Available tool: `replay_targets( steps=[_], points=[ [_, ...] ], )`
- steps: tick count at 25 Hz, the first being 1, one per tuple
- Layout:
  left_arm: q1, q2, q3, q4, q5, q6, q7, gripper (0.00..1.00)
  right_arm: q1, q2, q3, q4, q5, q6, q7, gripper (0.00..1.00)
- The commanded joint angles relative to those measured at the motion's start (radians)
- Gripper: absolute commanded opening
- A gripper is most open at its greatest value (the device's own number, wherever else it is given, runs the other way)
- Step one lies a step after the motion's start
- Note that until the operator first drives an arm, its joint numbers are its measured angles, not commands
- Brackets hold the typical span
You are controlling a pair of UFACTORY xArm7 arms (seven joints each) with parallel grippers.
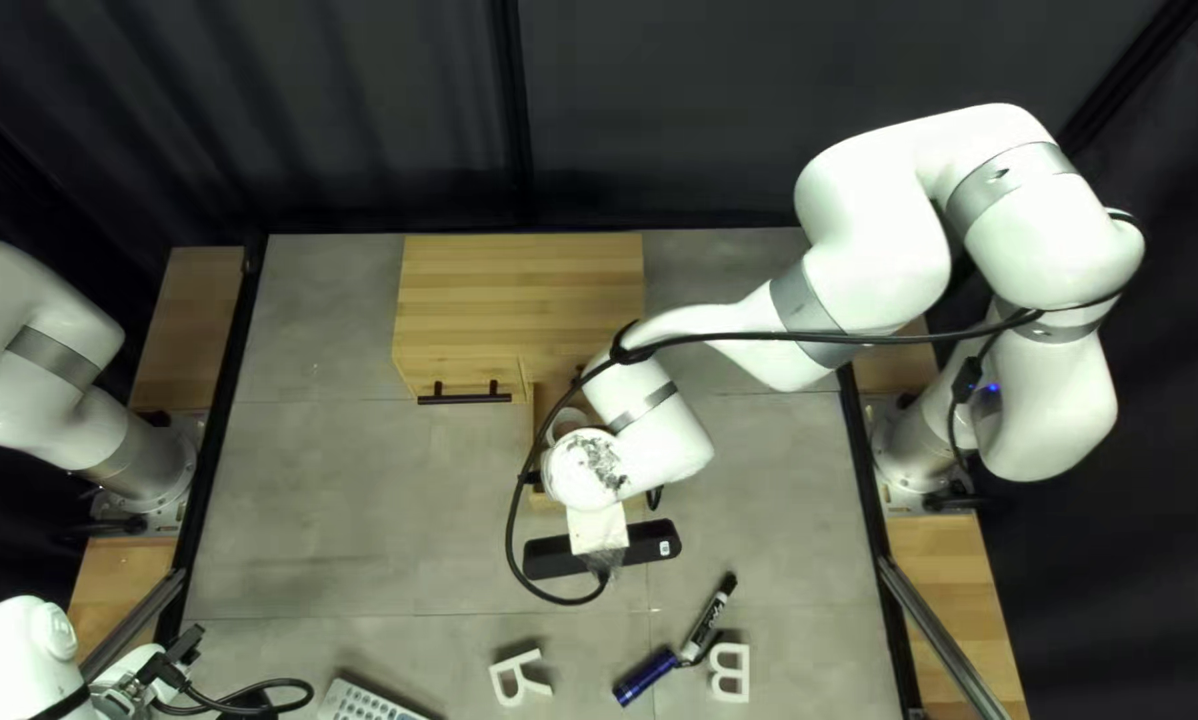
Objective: Open drawers and place objects into drawer and close
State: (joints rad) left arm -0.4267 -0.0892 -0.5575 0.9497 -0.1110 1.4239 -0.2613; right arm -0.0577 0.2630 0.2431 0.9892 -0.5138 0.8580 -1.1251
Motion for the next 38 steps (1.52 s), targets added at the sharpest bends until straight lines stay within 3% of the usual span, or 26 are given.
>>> replay_targets(
  steps=[1, 38],
  points=[
    [0.0, 0.0, 0.0, 0.0, 0.0, 0.0, 0.0, 1.0, -0.005, 0.004, -0.005, 0.001, -0.002, -0.006, 0.001, 1.0],
    [0.0, 0.0, 0.0, 0.0, 0.0, 0.0, 0.0, 1.0, -0.002, 0.041, -0.013, -0.004, -0.027, -0.053, 0.024, 1.0]
  ],
)
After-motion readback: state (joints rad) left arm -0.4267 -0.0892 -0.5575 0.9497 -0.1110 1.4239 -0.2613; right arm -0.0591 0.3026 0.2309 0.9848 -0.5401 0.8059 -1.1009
